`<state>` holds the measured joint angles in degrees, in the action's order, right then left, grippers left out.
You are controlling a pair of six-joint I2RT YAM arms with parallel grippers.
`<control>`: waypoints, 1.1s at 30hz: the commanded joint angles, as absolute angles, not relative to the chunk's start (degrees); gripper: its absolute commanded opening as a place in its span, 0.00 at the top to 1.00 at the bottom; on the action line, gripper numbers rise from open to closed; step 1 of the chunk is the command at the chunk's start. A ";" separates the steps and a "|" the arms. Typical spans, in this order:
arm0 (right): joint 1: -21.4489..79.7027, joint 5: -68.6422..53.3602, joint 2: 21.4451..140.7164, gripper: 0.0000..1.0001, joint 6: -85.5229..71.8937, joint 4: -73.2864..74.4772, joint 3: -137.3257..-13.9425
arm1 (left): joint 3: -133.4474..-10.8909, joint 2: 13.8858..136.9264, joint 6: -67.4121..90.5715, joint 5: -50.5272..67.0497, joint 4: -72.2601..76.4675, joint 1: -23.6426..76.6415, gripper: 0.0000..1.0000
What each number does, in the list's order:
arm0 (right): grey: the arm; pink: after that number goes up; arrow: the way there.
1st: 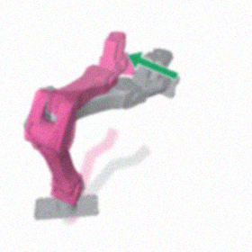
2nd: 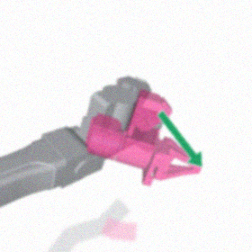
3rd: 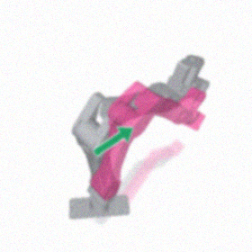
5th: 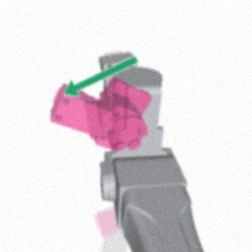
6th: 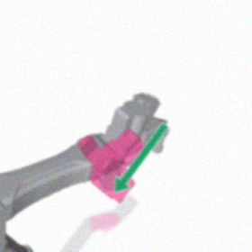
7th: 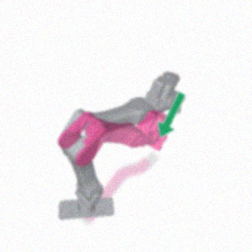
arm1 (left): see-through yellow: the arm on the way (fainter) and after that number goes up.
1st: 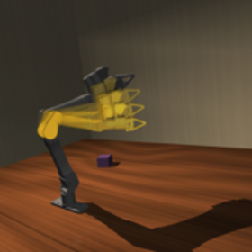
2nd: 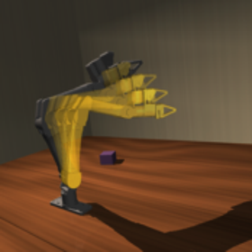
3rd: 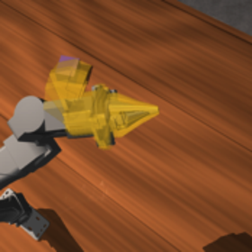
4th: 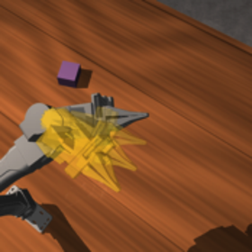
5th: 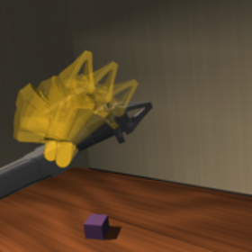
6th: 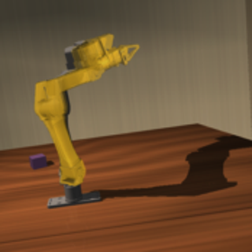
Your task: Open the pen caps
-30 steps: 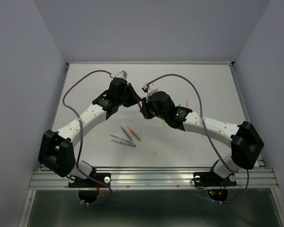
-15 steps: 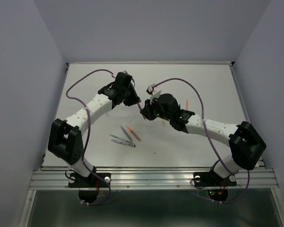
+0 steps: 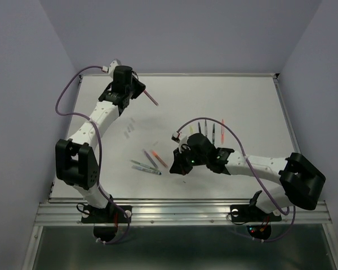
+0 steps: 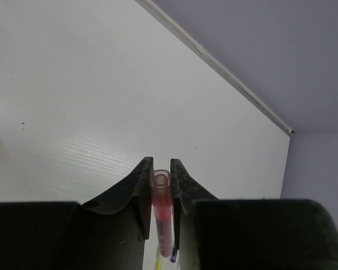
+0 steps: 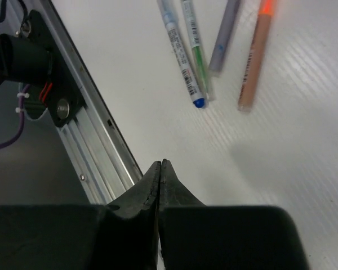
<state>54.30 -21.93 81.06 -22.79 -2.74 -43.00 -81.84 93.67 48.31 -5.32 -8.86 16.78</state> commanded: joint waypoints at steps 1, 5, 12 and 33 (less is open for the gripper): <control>53.09 -17.06 79.89 0.99 -22.16 -1.76 -46.92 | -80.69 90.00 47.29 -3.35 -4.84 17.67 1.00; 51.86 -6.35 80.33 0.73 -20.31 -1.14 -51.58 | -76.30 87.90 45.79 1.56 -4.22 18.19 1.00; 48.78 3.94 85.50 0.47 -12.67 -0.62 -61.42 | -69.00 82.71 44.91 3.95 -3.43 23.46 1.00; 47.72 -6.84 89.31 0.99 -9.39 -0.18 -63.40 | -72.58 84.01 44.12 0.62 -3.69 24.18 1.00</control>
<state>47.97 1.56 93.73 -7.88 -0.34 -69.95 -66.78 82.15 45.67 4.16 -6.00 25.82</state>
